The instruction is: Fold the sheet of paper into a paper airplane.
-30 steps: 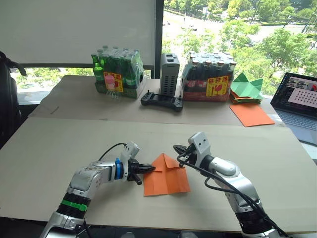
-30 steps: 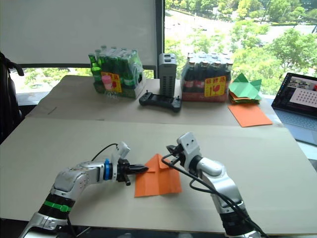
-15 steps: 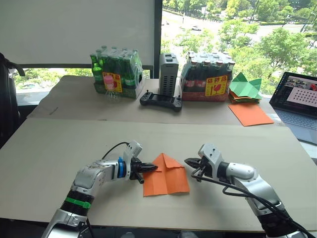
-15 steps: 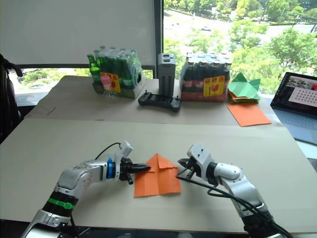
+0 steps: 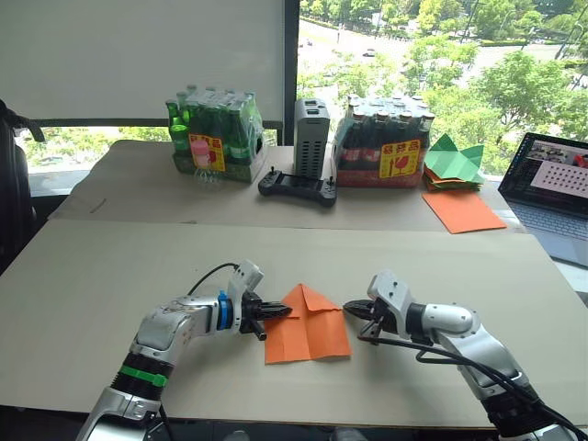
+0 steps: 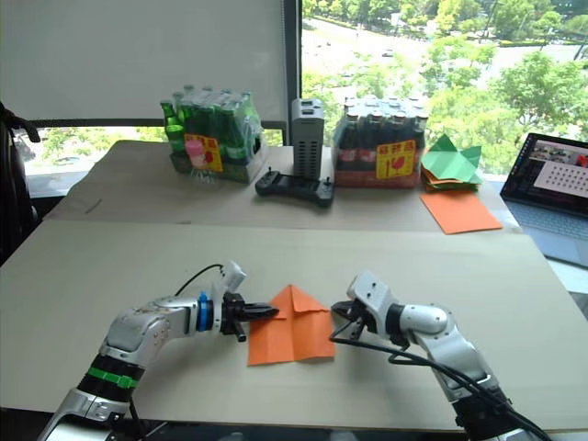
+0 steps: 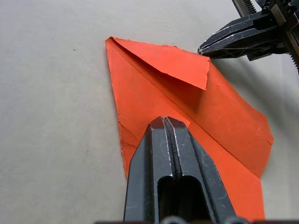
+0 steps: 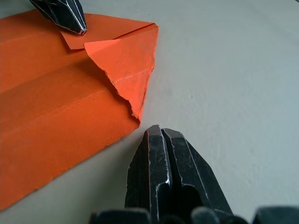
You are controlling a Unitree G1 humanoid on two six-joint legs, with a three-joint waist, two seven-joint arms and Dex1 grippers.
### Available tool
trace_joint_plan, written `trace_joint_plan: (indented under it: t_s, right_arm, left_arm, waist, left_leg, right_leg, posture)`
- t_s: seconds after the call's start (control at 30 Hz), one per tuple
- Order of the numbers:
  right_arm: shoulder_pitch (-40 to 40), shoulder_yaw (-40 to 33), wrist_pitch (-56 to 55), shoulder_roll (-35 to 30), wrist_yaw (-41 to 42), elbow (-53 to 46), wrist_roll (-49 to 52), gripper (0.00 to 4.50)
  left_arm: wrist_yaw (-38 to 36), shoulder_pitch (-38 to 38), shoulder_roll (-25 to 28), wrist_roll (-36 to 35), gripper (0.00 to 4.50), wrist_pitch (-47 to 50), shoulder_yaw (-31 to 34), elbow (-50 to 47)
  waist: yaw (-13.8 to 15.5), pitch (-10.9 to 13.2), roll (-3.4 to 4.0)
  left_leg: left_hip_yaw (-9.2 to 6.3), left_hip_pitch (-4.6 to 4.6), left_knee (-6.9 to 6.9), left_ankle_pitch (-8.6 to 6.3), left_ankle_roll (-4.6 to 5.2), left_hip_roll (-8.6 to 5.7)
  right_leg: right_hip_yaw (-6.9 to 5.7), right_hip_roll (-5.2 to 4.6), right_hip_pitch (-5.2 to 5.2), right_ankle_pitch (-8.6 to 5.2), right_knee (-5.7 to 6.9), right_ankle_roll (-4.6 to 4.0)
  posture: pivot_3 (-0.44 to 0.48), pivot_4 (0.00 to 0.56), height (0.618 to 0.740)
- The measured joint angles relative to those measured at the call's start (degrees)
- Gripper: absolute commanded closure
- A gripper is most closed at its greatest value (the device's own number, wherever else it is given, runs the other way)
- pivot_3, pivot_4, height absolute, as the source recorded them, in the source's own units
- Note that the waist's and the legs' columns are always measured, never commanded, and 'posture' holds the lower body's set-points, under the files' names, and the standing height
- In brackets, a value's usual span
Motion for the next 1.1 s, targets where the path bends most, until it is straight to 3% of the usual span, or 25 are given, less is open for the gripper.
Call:
trace_joint_plan:
  t_s: [0.63,1.1]
  right_arm:
    - [1.08,0.12,0.26,0.20,3.03,-1.08,1.47,4.48]
    - [-0.85,-2.60,10.20,2.65,2.97,-5.16,10.90,4.48]
  left_arm:
    - [0.01,0.01,0.02,0.00,4.46,0.01,-0.02,-0.02]
    - [-0.43,-0.05,0.05,0.45,4.46,-0.19,-0.15,0.01]
  waist:
    - [0.02,0.00,0.00]
    - [0.03,0.00,0.00]
  left_leg:
    - [0.00,0.00,0.00,0.00,0.00,0.00]
    - [-0.02,0.01,0.01,0.00,0.00,0.00]
  right_leg:
    - [0.00,0.00,0.00,0.00,0.01,0.00]
    - [-0.01,0.01,0.00,0.00,0.03,0.00]
  posture:
    - [0.000,0.150,0.740]
    - [0.000,0.150,0.740]
